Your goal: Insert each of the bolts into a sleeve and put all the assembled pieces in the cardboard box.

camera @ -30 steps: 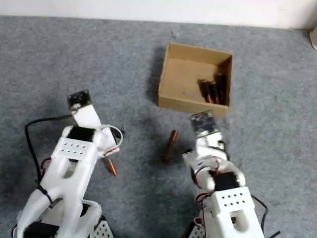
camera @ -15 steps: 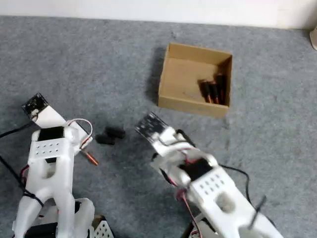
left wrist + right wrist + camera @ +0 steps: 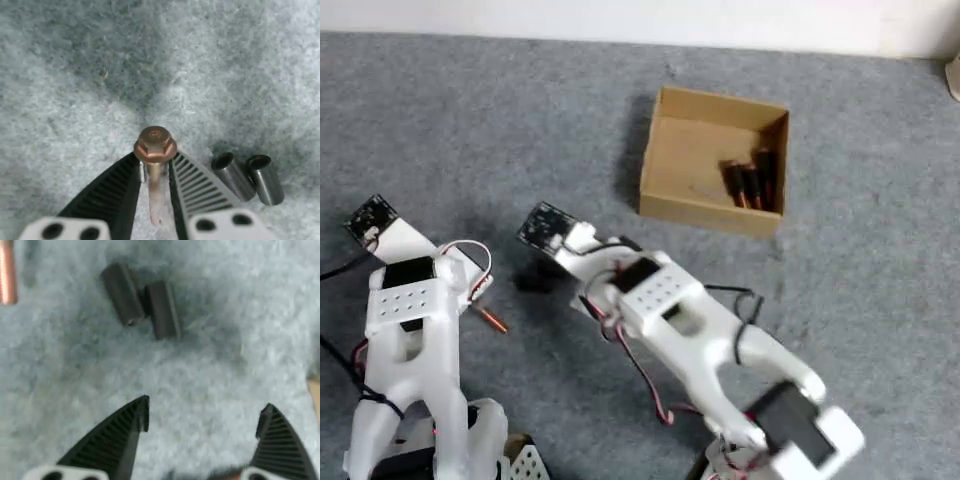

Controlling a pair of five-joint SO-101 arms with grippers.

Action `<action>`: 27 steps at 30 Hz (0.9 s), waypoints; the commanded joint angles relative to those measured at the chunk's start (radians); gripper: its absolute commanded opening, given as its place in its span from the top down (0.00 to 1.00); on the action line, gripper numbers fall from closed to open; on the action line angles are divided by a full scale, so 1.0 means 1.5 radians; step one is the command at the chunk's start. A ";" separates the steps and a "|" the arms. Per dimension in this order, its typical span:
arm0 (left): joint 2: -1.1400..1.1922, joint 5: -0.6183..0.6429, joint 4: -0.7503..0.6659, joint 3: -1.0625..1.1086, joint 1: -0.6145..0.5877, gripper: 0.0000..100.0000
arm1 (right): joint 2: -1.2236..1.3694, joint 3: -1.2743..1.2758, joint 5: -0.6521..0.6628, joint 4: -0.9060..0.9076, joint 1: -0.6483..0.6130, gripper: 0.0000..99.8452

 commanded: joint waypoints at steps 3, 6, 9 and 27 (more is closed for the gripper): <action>-0.010 0.005 -0.009 -0.032 -0.018 0.94 | 0.098 -0.115 0.014 -0.018 -0.019 0.68; -0.010 0.005 -0.009 -0.033 -0.036 0.94 | 0.142 -0.167 0.014 -0.016 -0.041 0.68; -0.010 0.005 -0.009 -0.033 -0.049 0.94 | 0.184 -0.209 0.014 -0.016 -0.061 0.68; -0.010 0.005 -0.010 -0.033 -0.061 0.94 | 0.348 -0.310 0.011 -0.015 -0.070 0.81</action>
